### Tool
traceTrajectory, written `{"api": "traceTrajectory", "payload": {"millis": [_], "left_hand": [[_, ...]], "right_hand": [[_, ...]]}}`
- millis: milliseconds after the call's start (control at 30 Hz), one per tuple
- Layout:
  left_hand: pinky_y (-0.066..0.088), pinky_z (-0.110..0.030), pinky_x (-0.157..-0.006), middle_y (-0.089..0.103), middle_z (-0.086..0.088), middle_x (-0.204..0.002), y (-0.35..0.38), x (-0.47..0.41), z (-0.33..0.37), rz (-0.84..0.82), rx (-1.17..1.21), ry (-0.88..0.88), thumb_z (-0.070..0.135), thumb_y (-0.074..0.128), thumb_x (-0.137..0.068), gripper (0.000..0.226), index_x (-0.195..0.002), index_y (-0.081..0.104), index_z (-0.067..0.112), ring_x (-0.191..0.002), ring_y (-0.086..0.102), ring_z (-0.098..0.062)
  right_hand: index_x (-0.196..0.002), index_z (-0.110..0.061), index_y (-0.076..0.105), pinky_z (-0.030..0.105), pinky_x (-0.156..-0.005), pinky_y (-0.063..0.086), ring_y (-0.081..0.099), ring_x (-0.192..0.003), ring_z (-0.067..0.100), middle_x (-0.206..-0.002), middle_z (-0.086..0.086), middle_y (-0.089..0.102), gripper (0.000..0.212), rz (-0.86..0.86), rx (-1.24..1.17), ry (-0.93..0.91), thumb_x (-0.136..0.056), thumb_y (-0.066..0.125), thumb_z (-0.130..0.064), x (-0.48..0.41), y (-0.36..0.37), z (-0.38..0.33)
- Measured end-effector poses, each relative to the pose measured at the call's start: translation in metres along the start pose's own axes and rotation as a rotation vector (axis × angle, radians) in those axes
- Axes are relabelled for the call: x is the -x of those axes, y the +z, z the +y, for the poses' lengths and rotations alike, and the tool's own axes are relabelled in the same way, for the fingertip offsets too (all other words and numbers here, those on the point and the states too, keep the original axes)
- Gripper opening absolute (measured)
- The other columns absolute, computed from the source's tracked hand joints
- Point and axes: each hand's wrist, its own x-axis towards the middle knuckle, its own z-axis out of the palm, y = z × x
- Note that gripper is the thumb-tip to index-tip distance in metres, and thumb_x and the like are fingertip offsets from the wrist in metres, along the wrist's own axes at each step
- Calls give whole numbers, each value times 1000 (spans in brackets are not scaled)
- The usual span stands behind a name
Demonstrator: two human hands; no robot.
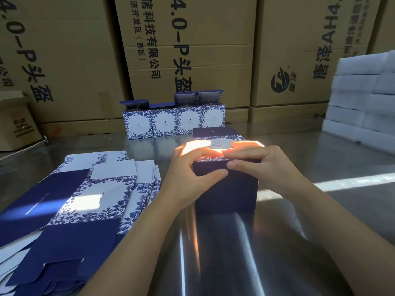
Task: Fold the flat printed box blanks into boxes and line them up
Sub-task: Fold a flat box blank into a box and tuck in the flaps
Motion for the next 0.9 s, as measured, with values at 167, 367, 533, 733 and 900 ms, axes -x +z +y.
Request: {"api": "traceTrajectory", "payload": {"millis": [167,367,533,733,900], "left_hand": [[38,-5,-88,68,30,-94,-2,-3,5,8,196,42,19,77,-74,28,-86,69,43,-104,56,10],[42,-4,-77,70,29,-84,1,-2,5,5,277,13,15,75,-76,23,-82,72,37,-90,62,11],[43,-6,-79,70,26,-84,6,-1,3,69,219,25,20,75,-76,20,-80,72,40,-90,63,8],[43,-5,-77,71,24,-82,9,-1,3,94,210,59,19,75,-77,18,-78,72,37,-85,63,8],[43,-6,-78,72,21,-81,8,-2,2,77,251,29,17,76,-76,24,-73,72,41,-85,64,6]], "right_hand": [[-92,-39,75,5,-81,43,63,-101,-3,-98,-16,73,22,-56,-78,8,-72,72,-31,0,-3,-2],[-94,-35,76,8,-83,45,64,-101,1,-99,-13,73,23,-46,-86,32,-72,72,-33,0,-1,-2],[-85,-37,77,4,-79,42,63,-95,-6,-92,-16,73,17,19,-76,10,-69,74,-31,0,3,-2],[-80,-32,76,5,-77,43,64,-89,-4,-86,-15,74,19,88,-62,6,-75,77,-14,1,6,0],[-85,-29,76,5,-77,43,65,-90,-4,-88,-16,73,13,77,-40,17,-75,77,-20,2,5,-1]]}}
